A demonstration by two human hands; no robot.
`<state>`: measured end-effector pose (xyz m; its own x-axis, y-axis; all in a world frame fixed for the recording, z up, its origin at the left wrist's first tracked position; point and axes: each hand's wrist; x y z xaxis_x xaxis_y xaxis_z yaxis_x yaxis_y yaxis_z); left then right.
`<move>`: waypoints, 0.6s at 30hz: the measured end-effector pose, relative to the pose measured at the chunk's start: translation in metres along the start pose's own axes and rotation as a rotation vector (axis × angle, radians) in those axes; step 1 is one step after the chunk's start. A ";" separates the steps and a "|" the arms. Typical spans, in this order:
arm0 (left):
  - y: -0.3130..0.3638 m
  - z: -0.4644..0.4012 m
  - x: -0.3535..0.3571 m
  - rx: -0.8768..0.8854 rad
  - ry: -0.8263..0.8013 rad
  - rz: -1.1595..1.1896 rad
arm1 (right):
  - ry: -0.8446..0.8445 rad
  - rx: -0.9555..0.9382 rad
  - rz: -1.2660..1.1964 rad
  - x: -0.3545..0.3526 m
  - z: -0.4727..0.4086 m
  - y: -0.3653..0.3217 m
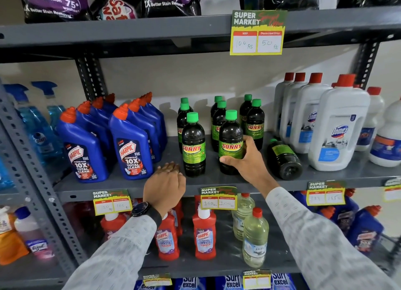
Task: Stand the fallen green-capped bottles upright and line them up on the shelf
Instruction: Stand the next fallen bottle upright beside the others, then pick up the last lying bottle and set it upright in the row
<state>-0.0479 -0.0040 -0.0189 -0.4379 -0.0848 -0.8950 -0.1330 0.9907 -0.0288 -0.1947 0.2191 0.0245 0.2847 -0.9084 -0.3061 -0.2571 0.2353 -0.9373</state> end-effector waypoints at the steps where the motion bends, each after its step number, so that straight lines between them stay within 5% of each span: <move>1: 0.000 0.000 -0.001 0.001 0.000 0.002 | 0.002 0.005 0.002 -0.001 0.000 0.000; 7: 0.001 0.000 -0.007 0.017 -0.029 0.018 | -0.022 -0.029 -0.058 -0.007 0.014 -0.010; 10: -0.001 -0.006 -0.013 0.007 -0.058 0.051 | 0.130 -0.116 0.000 -0.026 0.018 -0.024; 14: -0.002 -0.017 -0.017 0.015 -0.121 0.093 | 0.424 -0.149 0.440 -0.066 -0.004 -0.046; 18: -0.003 -0.019 -0.014 0.024 -0.180 0.079 | 0.262 0.206 0.888 -0.096 -0.011 -0.059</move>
<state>-0.0581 -0.0080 0.0023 -0.2799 0.0115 -0.9599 -0.0825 0.9959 0.0360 -0.2172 0.2886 0.1106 -0.1594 -0.4111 -0.8976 -0.1046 0.9111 -0.3987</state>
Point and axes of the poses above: each hand's wrist, its own z-axis away from the middle knuckle, its own x-axis out of the palm, y = z × x, and after that the axes turned 14 degrees about x, right-handed
